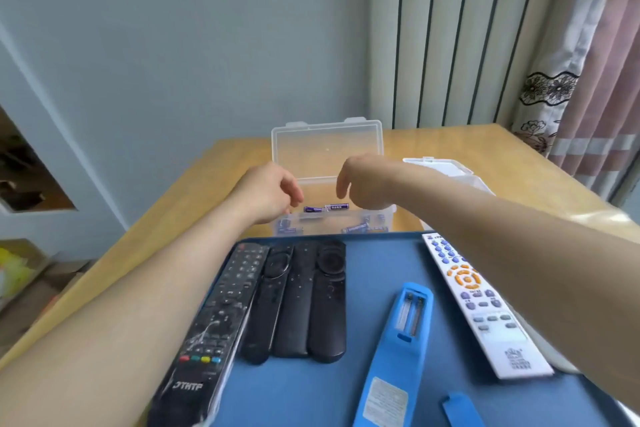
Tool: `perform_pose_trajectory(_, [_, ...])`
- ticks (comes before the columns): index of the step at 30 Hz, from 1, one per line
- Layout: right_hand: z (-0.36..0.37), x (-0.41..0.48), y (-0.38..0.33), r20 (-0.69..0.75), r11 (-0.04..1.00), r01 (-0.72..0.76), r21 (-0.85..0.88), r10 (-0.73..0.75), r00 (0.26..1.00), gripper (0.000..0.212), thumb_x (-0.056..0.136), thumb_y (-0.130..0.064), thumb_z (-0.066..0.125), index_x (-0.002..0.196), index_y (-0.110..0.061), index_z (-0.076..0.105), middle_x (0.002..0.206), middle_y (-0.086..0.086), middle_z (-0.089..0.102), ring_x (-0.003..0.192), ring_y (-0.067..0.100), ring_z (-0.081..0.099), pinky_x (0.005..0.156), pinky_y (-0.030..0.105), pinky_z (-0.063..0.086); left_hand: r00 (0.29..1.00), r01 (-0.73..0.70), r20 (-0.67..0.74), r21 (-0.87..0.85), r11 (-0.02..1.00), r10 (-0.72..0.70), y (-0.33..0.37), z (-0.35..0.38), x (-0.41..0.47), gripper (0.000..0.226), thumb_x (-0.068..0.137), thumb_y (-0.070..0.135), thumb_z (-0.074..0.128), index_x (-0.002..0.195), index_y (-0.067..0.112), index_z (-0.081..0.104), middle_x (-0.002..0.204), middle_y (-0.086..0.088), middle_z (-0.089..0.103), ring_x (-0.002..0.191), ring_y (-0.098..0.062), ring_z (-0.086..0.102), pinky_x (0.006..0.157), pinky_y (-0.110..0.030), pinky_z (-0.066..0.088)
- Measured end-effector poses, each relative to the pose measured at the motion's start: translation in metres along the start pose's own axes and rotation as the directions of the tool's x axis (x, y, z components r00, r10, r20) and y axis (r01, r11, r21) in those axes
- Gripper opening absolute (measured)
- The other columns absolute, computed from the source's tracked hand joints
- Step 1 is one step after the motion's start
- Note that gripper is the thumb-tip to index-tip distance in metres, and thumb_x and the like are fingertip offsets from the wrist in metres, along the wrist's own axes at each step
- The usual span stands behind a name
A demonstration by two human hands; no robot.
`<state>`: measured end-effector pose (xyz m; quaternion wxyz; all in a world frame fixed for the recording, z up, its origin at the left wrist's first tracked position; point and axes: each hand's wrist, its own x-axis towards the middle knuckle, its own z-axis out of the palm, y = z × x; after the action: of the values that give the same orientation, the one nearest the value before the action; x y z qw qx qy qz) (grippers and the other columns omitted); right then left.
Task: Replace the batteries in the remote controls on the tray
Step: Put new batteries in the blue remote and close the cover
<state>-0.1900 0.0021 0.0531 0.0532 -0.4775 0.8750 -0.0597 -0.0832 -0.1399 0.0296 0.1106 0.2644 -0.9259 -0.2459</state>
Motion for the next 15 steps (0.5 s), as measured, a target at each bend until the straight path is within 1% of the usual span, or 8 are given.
perform_pose_trajectory(3, [-0.003, 0.007, 0.002, 0.015, 0.984, -0.005, -0.177, 0.008, 1.000, 0.039, 0.090, 0.003, 0.045, 0.120, -0.010, 0.065, 0.119, 0.012, 0.063, 0.104, 0.029, 0.062, 0.085, 0.034, 0.054, 0.995, -0.069, 0.071, 0.085, 0.994, 0.063, 0.006, -0.002, 0.007, 0.040, 0.083, -0.004, 0.049, 0.071, 0.028, 0.070, 0.083, 0.007, 0.072, 0.070, -0.007, 0.064, 0.074, -0.022, 0.049])
perform_pose_trajectory(5, [-0.004, 0.011, 0.007, 0.062, 0.960, 0.041, -0.276, -0.025, 0.998, 0.039, 0.091, 0.002, 0.049, 0.122, -0.015, 0.064, 0.120, 0.007, 0.063, 0.102, 0.026, 0.062, 0.086, 0.036, 0.054, 0.988, -0.108, 0.124, 0.171, 0.979, 0.087, 0.010, 0.000, 0.013, 0.042, 0.084, -0.005, 0.044, 0.081, 0.025, 0.073, 0.091, 0.004, 0.072, 0.081, -0.013, 0.064, 0.076, -0.024, 0.048])
perform_pose_trajectory(7, [-0.003, 0.012, 0.013, 0.142, 0.912, 0.101, -0.397, -0.047, 0.989, 0.037, 0.091, -0.001, 0.054, 0.123, -0.016, 0.063, 0.121, 0.006, 0.060, 0.100, 0.024, 0.060, 0.084, 0.033, 0.053, 0.986, -0.129, 0.139, 0.312, 0.941, 0.089, 0.012, 0.002, 0.017, 0.044, 0.081, -0.007, 0.041, 0.090, 0.022, 0.073, 0.098, 0.000, 0.070, 0.092, -0.020, 0.063, 0.077, -0.027, 0.049])
perform_pose_trajectory(9, [-0.001, 0.016, 0.018, 0.202, 0.855, 0.144, -0.499, -0.047, 0.978, 0.033, 0.092, -0.007, 0.057, 0.123, -0.016, 0.062, 0.121, 0.006, 0.060, 0.104, 0.025, 0.061, 0.086, 0.033, 0.053, 0.988, -0.148, 0.116, 0.469, 0.870, 0.106, 0.010, 0.000, 0.020, 0.039, 0.081, -0.004, 0.045, 0.094, 0.022, 0.071, 0.103, -0.001, 0.069, 0.097, -0.024, 0.063, 0.080, -0.031, 0.053])
perform_pose_trajectory(10, [0.000, 0.018, 0.019, 0.229, 0.836, 0.160, -0.525, -0.043, 0.973, 0.033, 0.092, -0.008, 0.057, 0.124, -0.016, 0.062, 0.121, 0.006, 0.060, 0.105, 0.025, 0.060, 0.086, 0.033, 0.052, 0.987, -0.157, 0.121, 0.535, 0.830, 0.109, 0.007, -0.002, 0.021, 0.037, 0.082, -0.002, 0.049, 0.098, 0.024, 0.070, 0.105, 0.000, 0.069, 0.098, -0.024, 0.062, 0.081, -0.034, 0.054])
perform_pose_trajectory(12, [0.001, 0.023, 0.019, 0.267, 0.816, 0.183, -0.548, -0.037, 0.963, 0.034, 0.092, -0.008, 0.056, 0.125, -0.016, 0.062, 0.121, 0.007, 0.060, 0.101, 0.025, 0.059, 0.081, 0.032, 0.051, 0.977, -0.183, 0.198, 0.610, 0.771, 0.075, 0.003, -0.006, 0.025, 0.036, 0.083, 0.003, 0.052, 0.105, 0.026, 0.069, 0.109, 0.004, 0.067, 0.101, -0.023, 0.062, 0.082, -0.036, 0.055])
perform_pose_trajectory(13, [0.001, 0.025, 0.018, 0.280, 0.813, 0.194, -0.549, -0.040, 0.959, 0.035, 0.092, -0.007, 0.055, 0.125, -0.016, 0.061, 0.121, 0.007, 0.059, 0.100, 0.024, 0.057, 0.078, 0.032, 0.050, 0.967, -0.196, 0.251, 0.615, 0.764, 0.046, 0.000, -0.007, 0.027, 0.036, 0.085, 0.004, 0.053, 0.108, 0.027, 0.068, 0.111, 0.005, 0.066, 0.103, -0.021, 0.061, 0.084, -0.036, 0.054])
perform_pose_trajectory(15, [0.002, 0.028, 0.017, 0.302, 0.810, 0.217, -0.545, -0.052, 0.952, 0.039, 0.092, -0.005, 0.054, 0.128, -0.018, 0.060, 0.124, 0.007, 0.057, 0.101, 0.025, 0.056, 0.078, 0.032, 0.049, 0.946, -0.212, 0.324, 0.607, 0.766, 0.004, -0.002, -0.011, 0.029, 0.037, 0.085, 0.004, 0.055, 0.112, 0.027, 0.068, 0.113, 0.007, 0.067, 0.104, -0.019, 0.061, 0.087, -0.036, 0.054])
